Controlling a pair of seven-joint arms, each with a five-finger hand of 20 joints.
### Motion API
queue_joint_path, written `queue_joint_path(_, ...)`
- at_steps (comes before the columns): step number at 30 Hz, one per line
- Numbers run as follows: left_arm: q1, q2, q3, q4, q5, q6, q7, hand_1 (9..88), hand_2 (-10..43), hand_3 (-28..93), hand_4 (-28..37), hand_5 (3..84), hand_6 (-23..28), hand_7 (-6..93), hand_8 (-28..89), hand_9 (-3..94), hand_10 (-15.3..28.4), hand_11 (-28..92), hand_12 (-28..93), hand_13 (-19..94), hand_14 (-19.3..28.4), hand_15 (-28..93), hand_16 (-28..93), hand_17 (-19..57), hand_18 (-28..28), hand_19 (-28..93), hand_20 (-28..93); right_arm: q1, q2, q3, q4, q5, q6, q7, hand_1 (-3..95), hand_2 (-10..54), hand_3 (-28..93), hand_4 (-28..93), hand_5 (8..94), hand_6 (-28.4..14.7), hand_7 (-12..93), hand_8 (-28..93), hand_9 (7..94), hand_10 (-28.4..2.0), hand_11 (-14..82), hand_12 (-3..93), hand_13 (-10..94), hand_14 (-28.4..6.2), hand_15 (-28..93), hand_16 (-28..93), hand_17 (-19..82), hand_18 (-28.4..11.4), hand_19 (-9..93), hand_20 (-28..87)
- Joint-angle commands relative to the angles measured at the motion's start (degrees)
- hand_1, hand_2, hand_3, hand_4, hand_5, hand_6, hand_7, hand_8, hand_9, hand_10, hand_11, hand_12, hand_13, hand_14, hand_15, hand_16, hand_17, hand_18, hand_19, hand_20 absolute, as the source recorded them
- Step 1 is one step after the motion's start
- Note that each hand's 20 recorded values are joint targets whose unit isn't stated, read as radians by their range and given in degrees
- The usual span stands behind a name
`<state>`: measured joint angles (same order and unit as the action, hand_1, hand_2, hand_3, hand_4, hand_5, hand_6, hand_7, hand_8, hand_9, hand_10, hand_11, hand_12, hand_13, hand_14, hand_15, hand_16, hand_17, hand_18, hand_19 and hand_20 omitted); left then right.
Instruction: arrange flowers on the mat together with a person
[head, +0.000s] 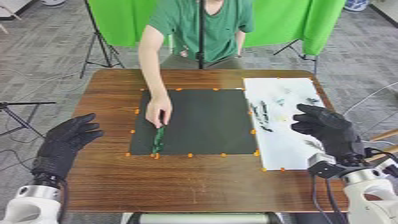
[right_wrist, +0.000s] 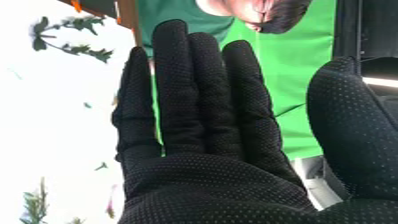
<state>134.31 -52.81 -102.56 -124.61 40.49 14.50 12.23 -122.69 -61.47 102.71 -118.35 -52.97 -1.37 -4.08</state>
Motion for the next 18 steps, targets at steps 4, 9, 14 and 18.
queue_joint_path(4,0.7,0.16,-0.32,0.12,-0.24,-0.01,-0.37,30.9,7.9,69,-20.6,48.3,6.1,23.0,-9,43.7,16.7,35,18,40,19.1,50,-1,-0.3,24.1,60,6,-0.3,-1.9,-0.3,-0.2,-1.3,-1.3,0.5,19.5,5.1,87,-23,52.5,-4.2,23,-11,57.1,-15.7,20.4,22.7,51,-13.9,41,21,18,-21.0,58,31)
queue_joint_path(9,1.3,0.09,-0.44,-0.14,-0.38,0.44,0.1,30.9,7.9,69,-20.6,48.3,6.1,22.9,-9,43.7,16.7,35,18,40,19.2,50,-1,-0.3,24.1,60,6,-1.9,-0.9,0.8,-0.9,-1.3,-0.3,0.2,19.0,5.8,87,-23,52.6,-4.3,23,-11,57.1,-15.7,20.3,22.8,50,-14.0,41,21,18,-21.0,58,30)
queue_joint_path(14,1.7,0.07,-0.52,-0.25,-0.42,0.64,0.33,30.9,7.9,69,-20.6,48.2,6.0,23.0,-9,43.6,16.7,35,18,40,19.2,50,-1,-0.3,24.1,60,6,-4.4,2.2,3.1,-1.9,-9.3,11.2,-5.2,24.4,-0.5,85,-25,48.9,-3.5,26,-12,55.3,-14.0,21.8,23.2,51,-12.1,41,21,19,-20.4,58,30)
queue_joint_path(18,2.4,0.2,-0.66,-0.49,-0.73,1.06,0.94,31.0,7.9,69,-20.6,48.2,6.0,23.1,-9,43.6,16.7,35,18,40,19.2,50,-1,-0.3,24.1,60,6,-5.8,6.5,4.9,-3.5,-20.3,20.6,0.2,30.8,-9.2,79,-28,44.3,-1.5,37,-15,53.5,-12.0,31.4,26.5,51,-8.9,44,22,20,-18.4,59,32)
